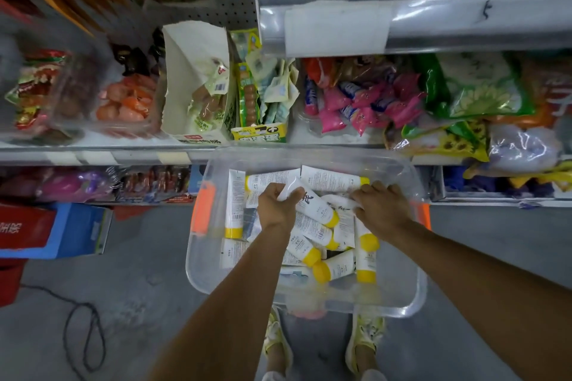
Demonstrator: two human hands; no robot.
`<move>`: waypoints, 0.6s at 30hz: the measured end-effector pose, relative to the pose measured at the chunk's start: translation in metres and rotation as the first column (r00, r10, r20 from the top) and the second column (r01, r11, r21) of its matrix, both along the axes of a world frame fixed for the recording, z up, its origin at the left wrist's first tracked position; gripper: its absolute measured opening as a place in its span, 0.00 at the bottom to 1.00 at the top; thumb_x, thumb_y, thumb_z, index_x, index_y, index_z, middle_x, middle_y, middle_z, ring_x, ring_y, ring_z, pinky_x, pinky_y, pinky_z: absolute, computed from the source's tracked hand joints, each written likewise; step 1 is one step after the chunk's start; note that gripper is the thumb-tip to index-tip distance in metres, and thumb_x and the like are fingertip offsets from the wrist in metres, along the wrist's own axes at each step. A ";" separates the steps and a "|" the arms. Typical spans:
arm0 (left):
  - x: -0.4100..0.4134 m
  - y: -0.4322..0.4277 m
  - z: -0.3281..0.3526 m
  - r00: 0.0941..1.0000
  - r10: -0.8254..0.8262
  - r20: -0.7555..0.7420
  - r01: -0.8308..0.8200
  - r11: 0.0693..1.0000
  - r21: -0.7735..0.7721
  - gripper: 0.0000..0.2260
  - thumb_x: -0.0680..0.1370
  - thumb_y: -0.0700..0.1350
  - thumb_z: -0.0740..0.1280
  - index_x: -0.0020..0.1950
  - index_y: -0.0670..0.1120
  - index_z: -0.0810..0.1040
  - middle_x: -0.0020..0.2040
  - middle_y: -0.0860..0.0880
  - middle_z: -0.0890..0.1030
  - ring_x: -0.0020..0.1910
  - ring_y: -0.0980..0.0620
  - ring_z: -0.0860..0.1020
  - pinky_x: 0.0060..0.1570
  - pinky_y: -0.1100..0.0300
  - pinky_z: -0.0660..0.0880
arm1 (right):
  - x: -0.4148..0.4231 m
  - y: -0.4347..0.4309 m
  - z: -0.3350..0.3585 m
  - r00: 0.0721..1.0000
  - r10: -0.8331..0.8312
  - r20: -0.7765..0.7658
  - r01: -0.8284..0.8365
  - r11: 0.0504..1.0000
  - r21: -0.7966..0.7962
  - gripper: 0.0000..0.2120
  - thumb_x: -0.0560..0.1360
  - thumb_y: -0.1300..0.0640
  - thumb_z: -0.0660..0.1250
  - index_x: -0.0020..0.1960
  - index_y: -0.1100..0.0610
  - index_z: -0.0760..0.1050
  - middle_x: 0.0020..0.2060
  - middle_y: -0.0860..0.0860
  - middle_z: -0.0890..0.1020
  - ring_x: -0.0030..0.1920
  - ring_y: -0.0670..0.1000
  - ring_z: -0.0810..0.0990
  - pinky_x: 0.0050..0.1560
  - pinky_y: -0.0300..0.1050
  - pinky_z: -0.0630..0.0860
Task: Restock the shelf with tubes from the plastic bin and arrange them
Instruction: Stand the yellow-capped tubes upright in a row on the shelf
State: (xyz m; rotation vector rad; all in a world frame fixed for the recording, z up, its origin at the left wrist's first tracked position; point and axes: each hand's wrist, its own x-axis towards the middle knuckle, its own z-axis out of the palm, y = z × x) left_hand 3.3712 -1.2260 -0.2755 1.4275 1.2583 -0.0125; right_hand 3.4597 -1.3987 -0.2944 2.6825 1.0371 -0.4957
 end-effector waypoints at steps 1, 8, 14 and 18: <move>-0.001 -0.003 0.007 1.000 -0.012 0.027 0.012 1.000 0.009 0.07 0.73 0.43 0.74 0.44 0.45 0.76 0.41 0.48 0.80 0.40 0.51 0.76 0.38 0.62 0.72 | -0.001 -0.001 0.006 0.997 -0.009 -0.071 0.008 1.000 -0.008 0.16 0.80 0.49 0.57 0.66 0.50 0.71 0.62 0.48 0.77 0.64 0.53 0.71 0.58 0.48 0.66; -0.018 -0.011 0.059 0.961 0.233 0.153 -0.191 0.950 -0.247 0.05 0.75 0.44 0.73 0.44 0.47 0.77 0.40 0.49 0.80 0.43 0.48 0.78 0.41 0.56 0.76 | -0.019 0.000 0.054 0.565 -0.225 -0.794 0.671 0.686 0.283 0.17 0.78 0.61 0.65 0.31 0.56 0.67 0.28 0.49 0.69 0.32 0.48 0.69 0.37 0.43 0.71; -0.029 -0.009 0.122 0.902 0.413 0.128 -0.330 0.849 -0.413 0.17 0.77 0.49 0.69 0.62 0.42 0.74 0.54 0.40 0.82 0.51 0.41 0.81 0.45 0.47 0.80 | -0.031 0.016 0.122 -0.027 -0.125 -0.992 0.926 0.371 -0.072 0.11 0.81 0.51 0.59 0.56 0.53 0.76 0.51 0.56 0.83 0.48 0.59 0.82 0.41 0.57 0.80; -0.029 -0.014 0.172 0.903 0.376 0.208 -0.293 0.893 -0.340 0.15 0.78 0.47 0.67 0.58 0.36 0.78 0.46 0.39 0.84 0.37 0.46 0.84 0.36 0.52 0.82 | -0.030 0.022 0.177 0.060 -0.084 -0.995 0.904 0.428 0.019 0.13 0.81 0.46 0.56 0.61 0.50 0.72 0.41 0.57 0.81 0.31 0.57 0.80 0.26 0.44 0.75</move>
